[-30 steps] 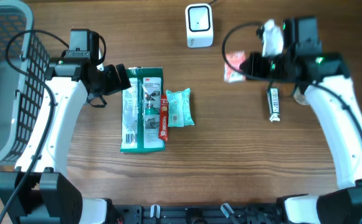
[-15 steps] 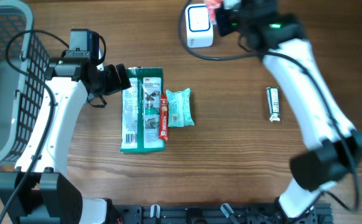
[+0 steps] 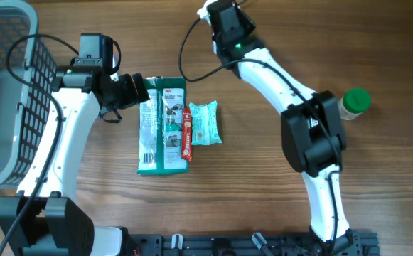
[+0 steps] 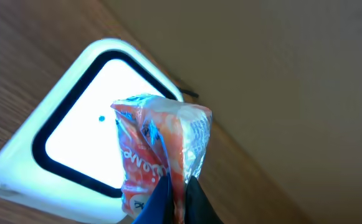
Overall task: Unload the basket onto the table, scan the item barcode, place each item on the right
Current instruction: 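Move the orange pack to the right side beside the jar and release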
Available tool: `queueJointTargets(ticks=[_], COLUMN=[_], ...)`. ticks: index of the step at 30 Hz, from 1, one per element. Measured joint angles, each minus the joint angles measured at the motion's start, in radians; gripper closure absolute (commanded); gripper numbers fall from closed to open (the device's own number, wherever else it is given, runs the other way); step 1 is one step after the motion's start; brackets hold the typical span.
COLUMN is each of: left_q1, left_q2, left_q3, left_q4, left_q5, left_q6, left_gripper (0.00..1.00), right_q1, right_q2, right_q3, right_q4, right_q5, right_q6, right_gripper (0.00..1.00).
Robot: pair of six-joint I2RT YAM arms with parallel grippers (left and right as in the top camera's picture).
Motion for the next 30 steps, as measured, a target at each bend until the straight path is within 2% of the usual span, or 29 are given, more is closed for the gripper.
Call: queueJointTargets(ticks=[10,19,24,30], left_q1=[0.0,0.0,0.0,0.0], left_q2=[0.0,0.0,0.0,0.0], left_q3=[0.0,0.0,0.0,0.0], left_q4=[0.0,0.0,0.0,0.0], left_q5=[0.0,0.0,0.0,0.0], left_q6=[0.0,0.0,0.0,0.0], left_gripper=[0.0,0.0,0.0,0.0], right_q1=[0.008,0.008,0.007,-0.014], right_q2=[0.011,0.007,-0.109,-0.455], right_q3=[0.0,0.0,-0.011,-0.007], right_q4=[0.105,0.096,-0.046,-0.338], right_q5=[0.055,0.072,0.081,0.006], right_q6=[-0.095,-0.027,0.025,0.173], right_gripper=[0.96,0.96,0.96,0.96])
